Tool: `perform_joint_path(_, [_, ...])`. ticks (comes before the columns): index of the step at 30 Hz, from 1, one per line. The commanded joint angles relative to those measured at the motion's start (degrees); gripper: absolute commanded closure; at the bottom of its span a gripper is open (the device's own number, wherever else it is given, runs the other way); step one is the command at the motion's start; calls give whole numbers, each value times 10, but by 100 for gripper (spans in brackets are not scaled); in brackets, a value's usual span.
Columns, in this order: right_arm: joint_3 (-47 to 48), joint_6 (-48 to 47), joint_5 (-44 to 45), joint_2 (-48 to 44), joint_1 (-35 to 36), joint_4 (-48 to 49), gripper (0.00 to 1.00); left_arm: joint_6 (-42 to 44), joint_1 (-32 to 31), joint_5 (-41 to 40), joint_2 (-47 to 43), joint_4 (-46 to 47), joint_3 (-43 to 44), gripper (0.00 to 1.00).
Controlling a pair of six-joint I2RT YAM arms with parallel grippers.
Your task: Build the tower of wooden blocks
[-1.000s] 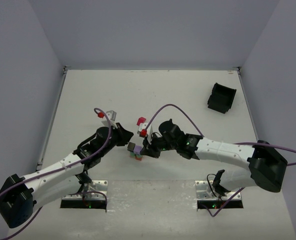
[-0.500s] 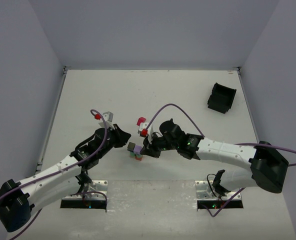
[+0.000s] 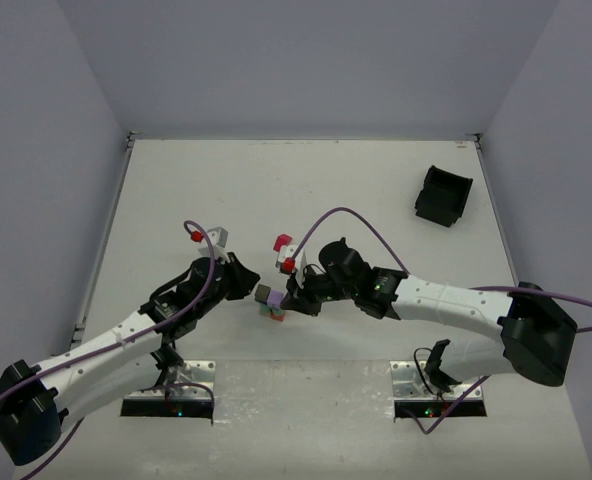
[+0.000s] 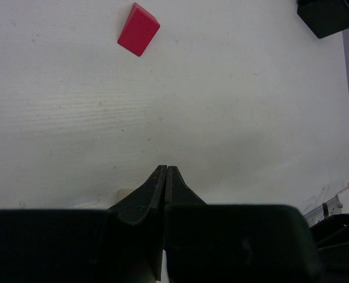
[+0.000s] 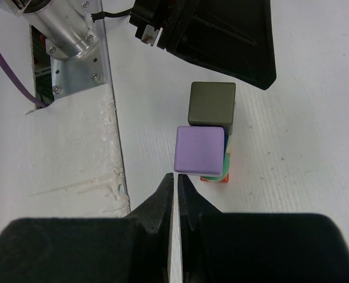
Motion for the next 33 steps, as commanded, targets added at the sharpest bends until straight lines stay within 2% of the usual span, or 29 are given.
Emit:
perform_joint_path(1, [16,0,5,-1,4,14,95,10,-7,1,-12,8,15,100])
perform_joint_path(33, [20,-1,14,10,4,17,95,31,-8,34,-27,23,13,100])
